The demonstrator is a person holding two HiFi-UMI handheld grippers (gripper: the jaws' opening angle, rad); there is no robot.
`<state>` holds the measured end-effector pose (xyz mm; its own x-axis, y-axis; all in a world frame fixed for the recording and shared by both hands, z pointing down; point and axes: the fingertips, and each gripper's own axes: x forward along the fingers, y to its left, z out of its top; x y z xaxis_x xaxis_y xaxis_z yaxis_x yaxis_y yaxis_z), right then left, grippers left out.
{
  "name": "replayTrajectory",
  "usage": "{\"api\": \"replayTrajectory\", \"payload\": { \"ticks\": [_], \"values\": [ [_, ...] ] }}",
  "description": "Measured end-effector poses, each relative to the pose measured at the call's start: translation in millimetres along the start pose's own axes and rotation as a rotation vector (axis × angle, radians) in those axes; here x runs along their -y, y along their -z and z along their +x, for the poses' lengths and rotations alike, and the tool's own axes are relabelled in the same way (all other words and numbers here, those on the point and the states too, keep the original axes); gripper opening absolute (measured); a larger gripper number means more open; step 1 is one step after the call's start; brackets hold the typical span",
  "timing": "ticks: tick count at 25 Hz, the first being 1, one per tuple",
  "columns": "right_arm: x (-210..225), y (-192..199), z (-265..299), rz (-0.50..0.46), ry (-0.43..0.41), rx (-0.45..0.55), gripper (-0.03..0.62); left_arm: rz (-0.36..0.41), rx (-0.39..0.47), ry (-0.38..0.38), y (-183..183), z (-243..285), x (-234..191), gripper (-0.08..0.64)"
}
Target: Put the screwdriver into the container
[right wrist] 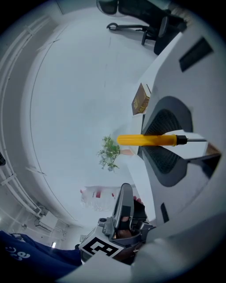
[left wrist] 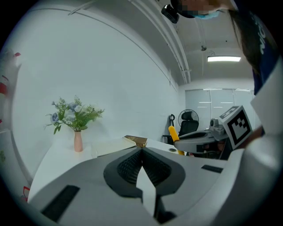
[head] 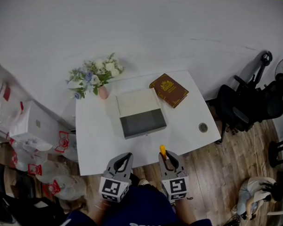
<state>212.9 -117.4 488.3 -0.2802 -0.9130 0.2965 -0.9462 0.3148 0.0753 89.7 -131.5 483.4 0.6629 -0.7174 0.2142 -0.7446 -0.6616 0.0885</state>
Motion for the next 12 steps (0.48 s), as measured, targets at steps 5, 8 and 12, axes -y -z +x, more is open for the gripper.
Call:
{"api": "replayTrajectory", "payload": {
  "ticks": [5,8,12],
  "values": [
    [13,-21,26,-0.046,-0.005,0.007,0.091,-0.007,0.038,-0.010,-20,17,-24,0.017],
    [20,-33,43,-0.102,-0.028,0.006,0.091,-0.023,0.038,-0.030,-22,21,-38,0.017],
    [23,-53,74,-0.194,-0.078,0.019,0.090,-0.040,0.041,-0.069,-19,20,-55,0.017]
  ]
}}
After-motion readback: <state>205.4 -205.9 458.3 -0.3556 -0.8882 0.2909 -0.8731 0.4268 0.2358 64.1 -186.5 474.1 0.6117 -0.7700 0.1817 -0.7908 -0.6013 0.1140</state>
